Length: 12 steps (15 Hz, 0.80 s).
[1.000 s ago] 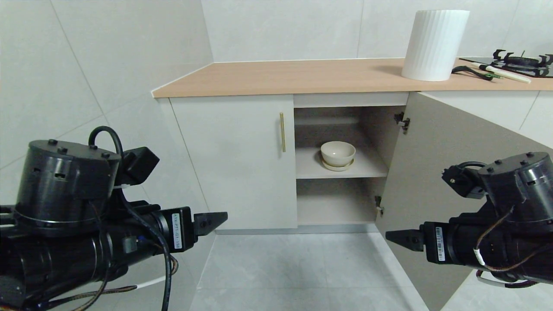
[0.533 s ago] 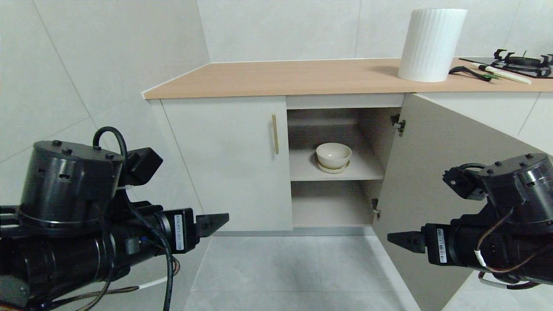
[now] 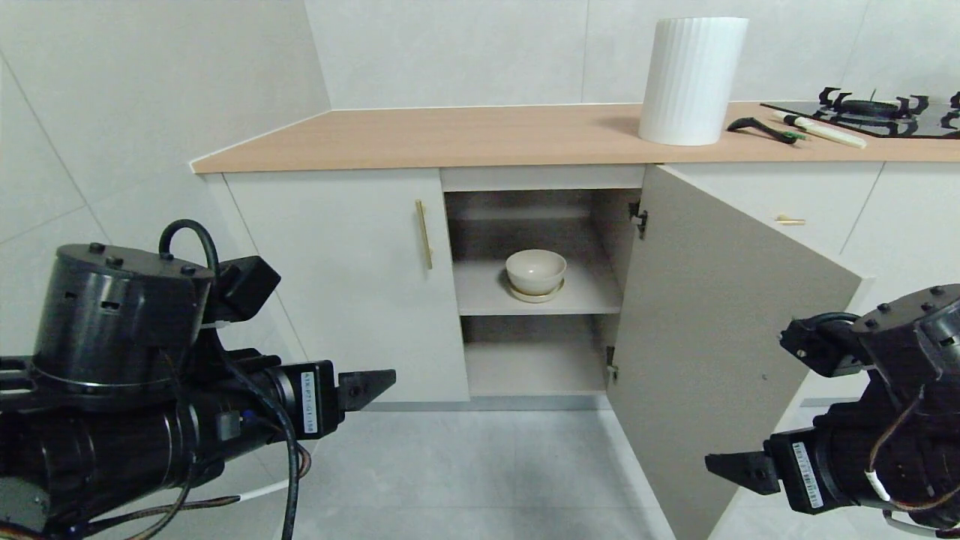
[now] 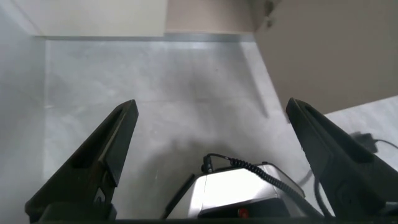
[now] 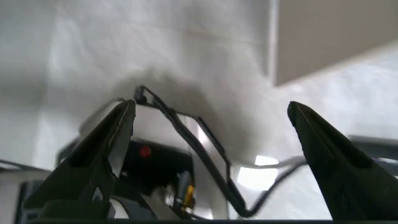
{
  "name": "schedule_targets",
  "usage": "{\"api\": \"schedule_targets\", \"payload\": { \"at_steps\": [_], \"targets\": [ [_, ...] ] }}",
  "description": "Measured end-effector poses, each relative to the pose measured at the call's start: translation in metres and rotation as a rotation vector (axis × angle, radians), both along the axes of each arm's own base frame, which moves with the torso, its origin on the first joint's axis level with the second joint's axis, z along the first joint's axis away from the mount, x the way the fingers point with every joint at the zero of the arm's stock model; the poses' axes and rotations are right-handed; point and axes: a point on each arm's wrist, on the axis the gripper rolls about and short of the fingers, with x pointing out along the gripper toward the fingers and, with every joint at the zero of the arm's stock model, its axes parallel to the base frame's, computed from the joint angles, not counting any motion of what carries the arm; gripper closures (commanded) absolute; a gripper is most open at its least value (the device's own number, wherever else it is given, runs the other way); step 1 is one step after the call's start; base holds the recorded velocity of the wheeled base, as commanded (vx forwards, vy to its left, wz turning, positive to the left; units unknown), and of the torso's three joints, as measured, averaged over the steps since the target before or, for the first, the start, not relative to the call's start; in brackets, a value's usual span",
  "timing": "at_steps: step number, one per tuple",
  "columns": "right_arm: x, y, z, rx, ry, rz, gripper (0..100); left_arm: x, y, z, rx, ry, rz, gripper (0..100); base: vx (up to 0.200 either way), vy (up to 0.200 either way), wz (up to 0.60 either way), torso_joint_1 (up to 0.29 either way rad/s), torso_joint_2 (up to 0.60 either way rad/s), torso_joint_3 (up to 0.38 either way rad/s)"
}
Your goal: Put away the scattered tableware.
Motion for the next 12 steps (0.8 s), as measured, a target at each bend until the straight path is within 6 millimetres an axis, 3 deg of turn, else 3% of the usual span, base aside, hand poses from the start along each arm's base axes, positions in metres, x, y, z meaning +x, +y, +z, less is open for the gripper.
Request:
{"api": "schedule_targets", "payload": {
  "at_steps": [12],
  "targets": [
    [0.028,-0.086,0.03,-0.145,-0.051,-0.351,0,0.0,0.0,0.0,-0.001,0.0,0.0,0,0.0,0.0,0.0,0.0,0.0,0.0]
  ]
}}
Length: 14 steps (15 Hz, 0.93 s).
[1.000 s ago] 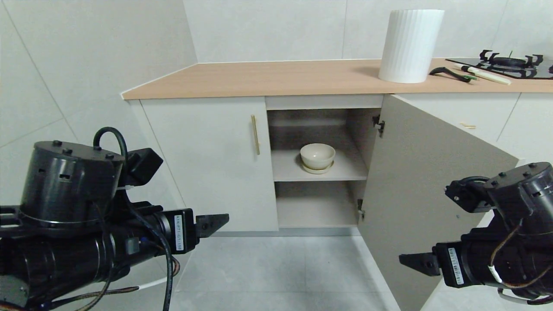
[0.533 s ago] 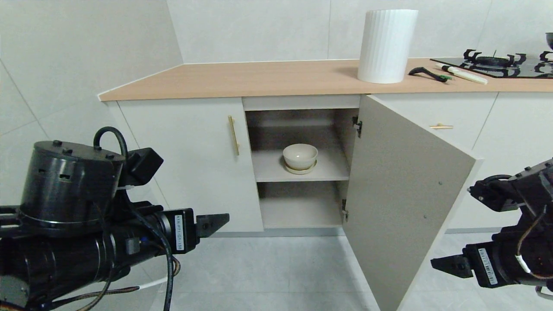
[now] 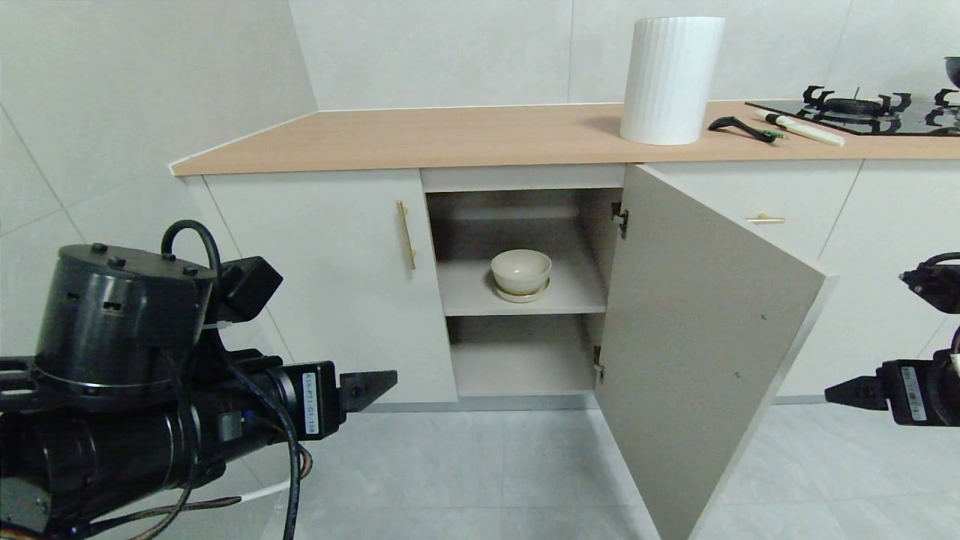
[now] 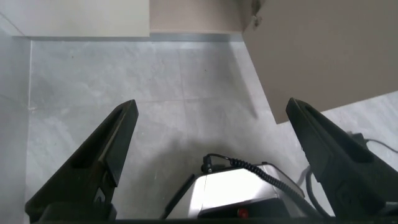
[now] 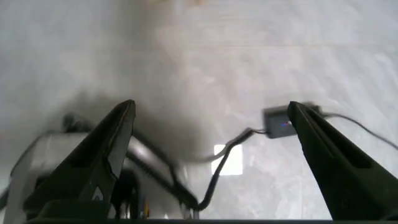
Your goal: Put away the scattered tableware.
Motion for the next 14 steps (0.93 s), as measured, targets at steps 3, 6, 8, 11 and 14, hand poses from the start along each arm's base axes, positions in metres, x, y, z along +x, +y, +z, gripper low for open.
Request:
{"api": "schedule_targets", "payload": {
  "at_steps": [3,6,8,11,14],
  "targets": [
    [0.014,-0.015,0.005,0.004,-0.082,-0.079,0,0.0,0.0,0.0,-0.002,0.0,0.002,0,0.0,0.0,0.0,0.0,0.0,0.0],
    [0.031,-0.024,0.005,0.016,-0.146,-0.131,0,0.0,0.0,0.0,-0.003,0.0,0.003,0,0.0,0.0,0.0,0.0,0.0,0.0],
    [0.042,-0.026,0.002,0.054,-0.177,-0.173,0,0.0,0.0,0.001,-0.004,-0.001,0.002,0,0.0,0.0,0.0,0.0,0.0,0.0],
    [0.062,-0.026,-0.005,0.11,-0.224,-0.217,0,0.0,0.0,0.001,-0.005,-0.001,0.003,0,0.0,0.0,0.0,0.0,0.0,0.0],
    [0.074,-0.023,-0.016,0.143,-0.203,-0.233,0,0.0,0.0,0.001,-0.006,-0.003,0.003,0,0.0,0.0,0.0,0.0,0.0,0.0]
  ]
}}
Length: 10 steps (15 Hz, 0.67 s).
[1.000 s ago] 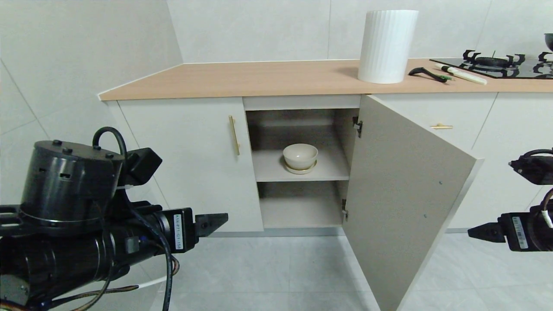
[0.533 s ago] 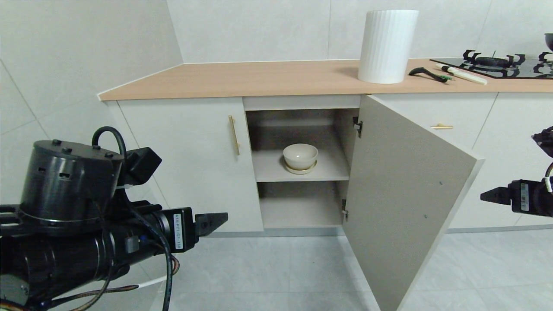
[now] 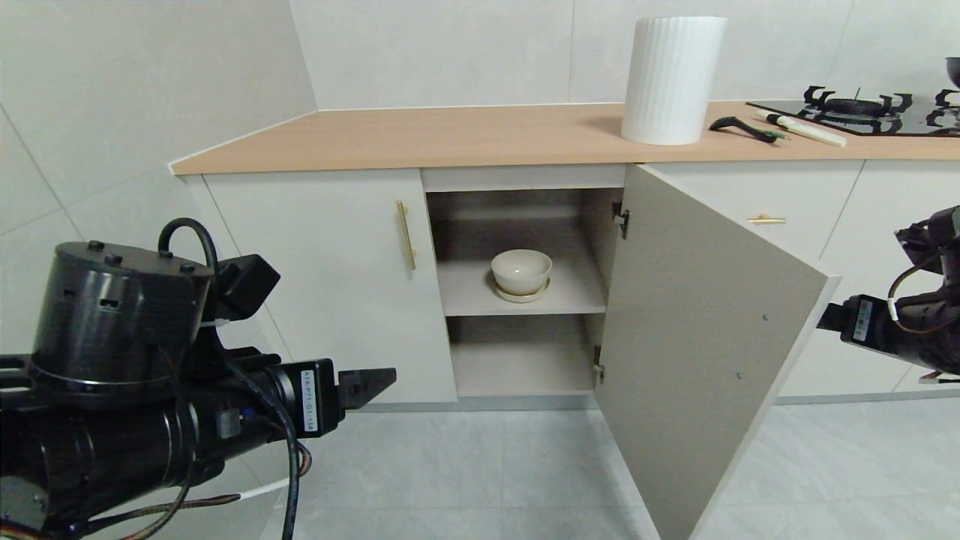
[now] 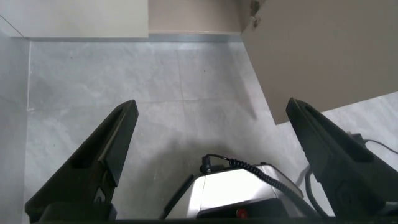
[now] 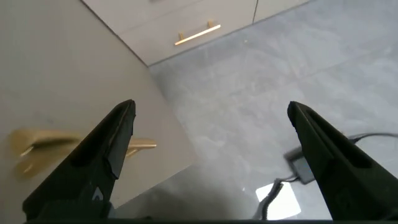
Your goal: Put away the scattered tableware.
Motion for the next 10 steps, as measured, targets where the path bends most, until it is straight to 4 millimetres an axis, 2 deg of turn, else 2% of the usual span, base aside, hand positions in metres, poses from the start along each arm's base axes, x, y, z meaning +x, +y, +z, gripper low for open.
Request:
{"api": "schedule_targets", "payload": {
  "at_steps": [4,10],
  "targets": [
    [0.004,0.014,-0.008,0.032,0.024,0.024,0,0.0,0.0,0.0,0.0,0.0,0.0,0,0.0,0.0,0.0,0.0,0.0,0.0],
    [0.0,0.05,-0.013,0.108,0.032,0.094,0,0.0,0.0,0.001,-0.003,-0.004,0.0,0,0.0,0.0,0.0,0.0,0.0,0.0]
  ]
}}
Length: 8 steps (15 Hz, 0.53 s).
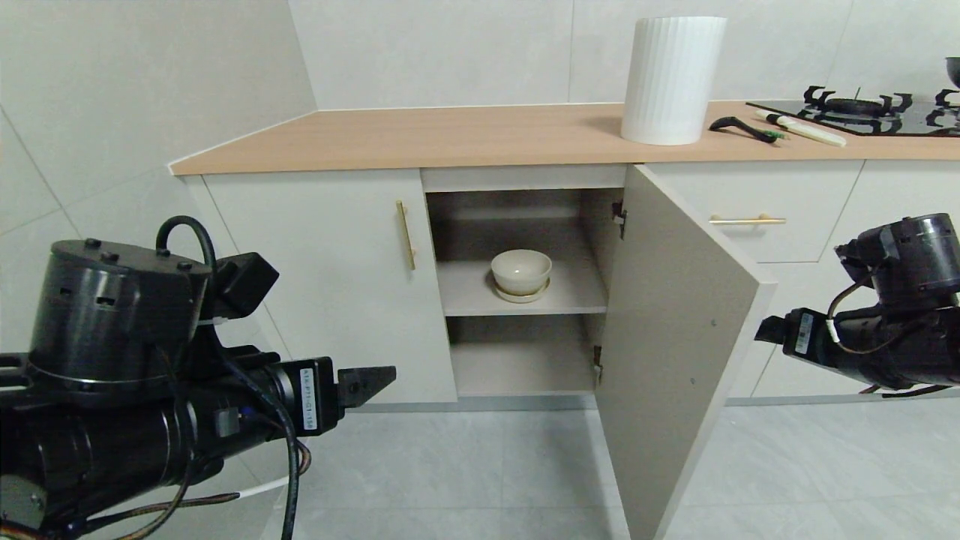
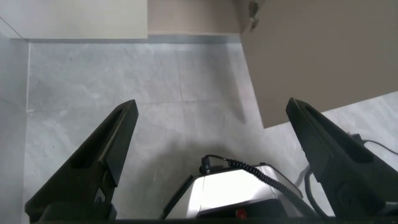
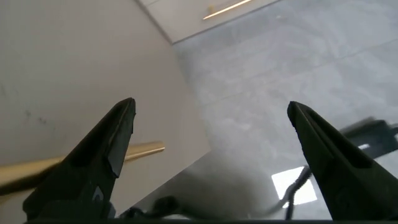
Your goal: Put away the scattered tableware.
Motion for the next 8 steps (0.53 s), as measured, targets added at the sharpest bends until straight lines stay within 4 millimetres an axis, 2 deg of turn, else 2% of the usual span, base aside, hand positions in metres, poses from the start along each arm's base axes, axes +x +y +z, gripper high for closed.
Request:
{"api": "schedule_targets", "payload": {
  "at_steps": [4,8],
  "targets": [
    [0.0,0.027,0.0,0.016,-0.004,0.086,0,0.0,0.0,0.0,-0.001,-0.001,0.0,0,0.0,0.0,0.0,0.0,0.0,0.0],
    [0.015,0.072,0.002,-0.018,-0.03,0.244,0,0.0,0.0,0.001,0.002,-0.004,-0.003,0,0.0,0.0,0.0,0.0,0.0,0.0]
  ]
}}
